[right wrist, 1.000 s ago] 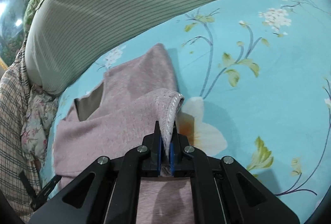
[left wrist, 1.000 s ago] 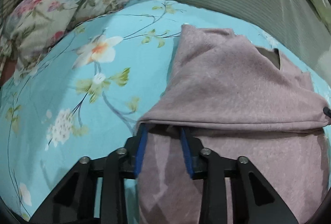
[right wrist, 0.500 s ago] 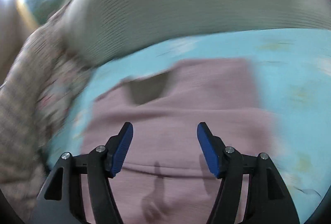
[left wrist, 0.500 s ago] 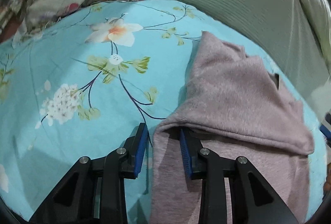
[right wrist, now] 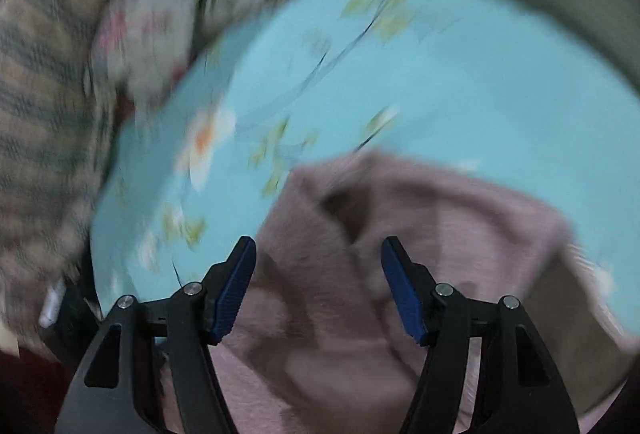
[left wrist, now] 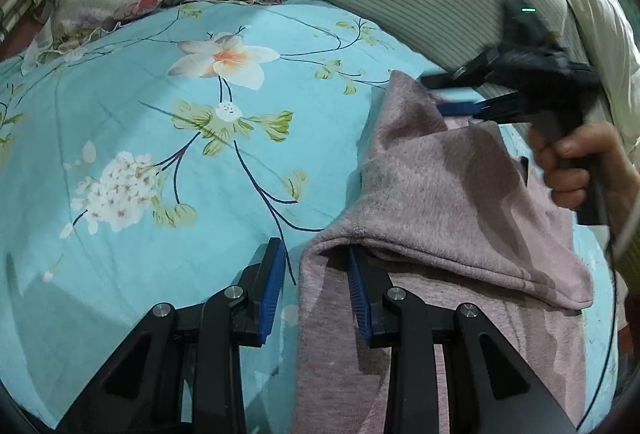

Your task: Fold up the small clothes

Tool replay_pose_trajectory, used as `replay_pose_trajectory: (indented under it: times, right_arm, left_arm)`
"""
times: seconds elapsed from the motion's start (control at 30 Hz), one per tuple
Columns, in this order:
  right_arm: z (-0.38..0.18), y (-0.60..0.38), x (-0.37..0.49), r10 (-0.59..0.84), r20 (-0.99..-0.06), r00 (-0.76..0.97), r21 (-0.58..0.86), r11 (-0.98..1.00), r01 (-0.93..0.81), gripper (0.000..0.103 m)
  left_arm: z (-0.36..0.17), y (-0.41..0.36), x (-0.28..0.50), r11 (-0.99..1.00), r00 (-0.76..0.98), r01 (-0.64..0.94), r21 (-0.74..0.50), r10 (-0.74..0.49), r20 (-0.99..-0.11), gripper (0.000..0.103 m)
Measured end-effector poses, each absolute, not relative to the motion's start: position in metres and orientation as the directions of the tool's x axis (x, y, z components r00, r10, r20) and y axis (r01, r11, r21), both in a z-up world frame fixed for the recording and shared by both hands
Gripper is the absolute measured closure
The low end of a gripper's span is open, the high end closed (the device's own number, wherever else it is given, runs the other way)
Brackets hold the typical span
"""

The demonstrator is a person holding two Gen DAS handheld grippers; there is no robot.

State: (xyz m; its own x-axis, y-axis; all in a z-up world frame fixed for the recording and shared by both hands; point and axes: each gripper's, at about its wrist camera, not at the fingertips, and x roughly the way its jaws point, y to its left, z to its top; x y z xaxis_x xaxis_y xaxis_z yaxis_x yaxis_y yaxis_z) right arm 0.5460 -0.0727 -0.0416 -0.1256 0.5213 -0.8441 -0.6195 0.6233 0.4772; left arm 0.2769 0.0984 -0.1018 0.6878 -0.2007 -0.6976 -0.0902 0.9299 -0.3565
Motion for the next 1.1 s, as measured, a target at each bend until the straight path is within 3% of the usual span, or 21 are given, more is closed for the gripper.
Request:
replay_pose_trajectory:
  times: [0.03, 0.07, 0.2, 0.37, 0.53, 0.67, 0.77, 0.97, 1.1]
  right_arm:
    - [-0.043, -0.066, 0.543, 0.589, -0.78, -0.211, 0.579, 0.551, -0.601, 0.063]
    - [-0.044, -0.06, 0.542, 0.628, -0.737, -0.248, 0.631, 0.509, -0.585, 0.068]
    - [-0.052, -0.047, 0.554, 0.727, -0.663, -0.18, 0.695, 0.508, -0.509, 0.068]
    - [-0.063, -0.091, 0.566, 0.753, -0.653, 0.08, 0.704, 0.642, -0.304, 0.068]
    - [-0.011, -0.16, 0.523, 0.672, -0.689, 0.271, 0.576, 0.735, -0.359, 0.068]
    - [0.016, -0.213, 0.482, 0.612, -0.683, 0.399, 0.53, 0.791, -0.306, 0.068]
    - [0.029, -0.267, 0.436, 0.5, -0.688, 0.526, 0.479, 0.858, -0.188, 0.068]
    - [0.025, -0.414, 0.331, 0.116, -0.715, 0.689, 0.348, 0.914, 0.207, 0.067]
    - [0.013, -0.445, 0.319, 0.108, -0.74, 0.664, 0.364, 0.894, 0.261, 0.066]
  left_arm:
    - [-0.102, 0.098, 0.276, 0.928, 0.693, -0.088, -0.361, -0.204, -0.692, 0.07]
    - [-0.103, 0.099, 0.276, 0.927, 0.697, -0.087, -0.365, -0.205, -0.687, 0.07]
    - [-0.105, 0.102, 0.276, 0.915, 0.707, -0.088, -0.393, -0.22, -0.672, 0.07]
    - [-0.104, 0.111, 0.274, 0.889, 0.705, -0.099, -0.447, -0.255, -0.662, 0.071]
    - [-0.099, 0.107, 0.265, 0.908, 0.657, -0.079, -0.411, -0.262, -0.707, 0.07]
    - [-0.087, 0.103, 0.255, 0.921, 0.639, -0.052, -0.387, -0.267, -0.721, 0.065]
    - [-0.074, 0.105, 0.261, 0.918, 0.664, -0.051, -0.392, -0.262, -0.7, 0.062]
    - [-0.054, 0.093, 0.292, 0.948, 0.688, -0.025, -0.316, -0.214, -0.694, 0.062]
    - [-0.053, 0.082, 0.309, 0.972, 0.692, -0.015, -0.236, -0.161, -0.704, 0.062]
